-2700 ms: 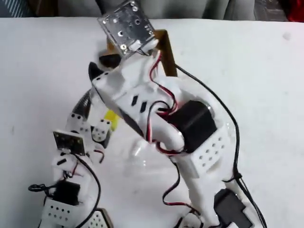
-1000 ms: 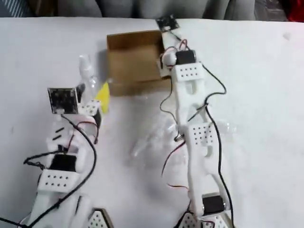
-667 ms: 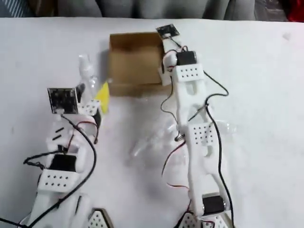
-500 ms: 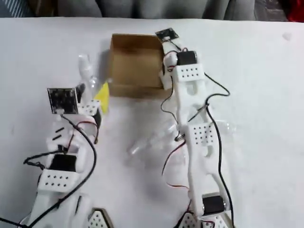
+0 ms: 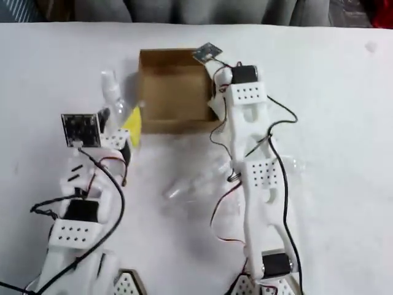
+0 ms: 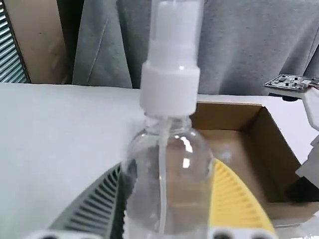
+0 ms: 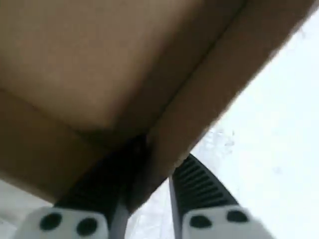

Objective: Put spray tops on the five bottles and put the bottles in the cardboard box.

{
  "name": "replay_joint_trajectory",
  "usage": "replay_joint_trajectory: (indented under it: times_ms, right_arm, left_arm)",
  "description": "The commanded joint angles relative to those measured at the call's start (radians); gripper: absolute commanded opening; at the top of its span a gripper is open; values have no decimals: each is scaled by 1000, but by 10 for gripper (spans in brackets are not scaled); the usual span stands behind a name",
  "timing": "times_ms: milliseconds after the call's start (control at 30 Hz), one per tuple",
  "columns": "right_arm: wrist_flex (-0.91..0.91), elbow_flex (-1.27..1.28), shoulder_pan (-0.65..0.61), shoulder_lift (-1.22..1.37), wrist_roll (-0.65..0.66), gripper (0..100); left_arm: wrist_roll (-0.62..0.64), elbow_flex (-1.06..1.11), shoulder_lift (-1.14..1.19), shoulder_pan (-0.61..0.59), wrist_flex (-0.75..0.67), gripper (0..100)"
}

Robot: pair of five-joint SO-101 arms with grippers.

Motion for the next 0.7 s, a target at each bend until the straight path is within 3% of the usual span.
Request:
replay_joint_trajectory:
  times_ms: [0, 267, 667]
  right_arm:
    - [30, 84, 21, -139, -46, 15]
    - [27, 353, 15, -351, -135, 15]
    - [25, 528, 7, -415, -35, 16]
  left_arm:
    - [11, -77, -1, -10, -25, 22]
    - [9, -77, -1, -10, -25, 22]
    - [9, -77, -1, -10, -25, 22]
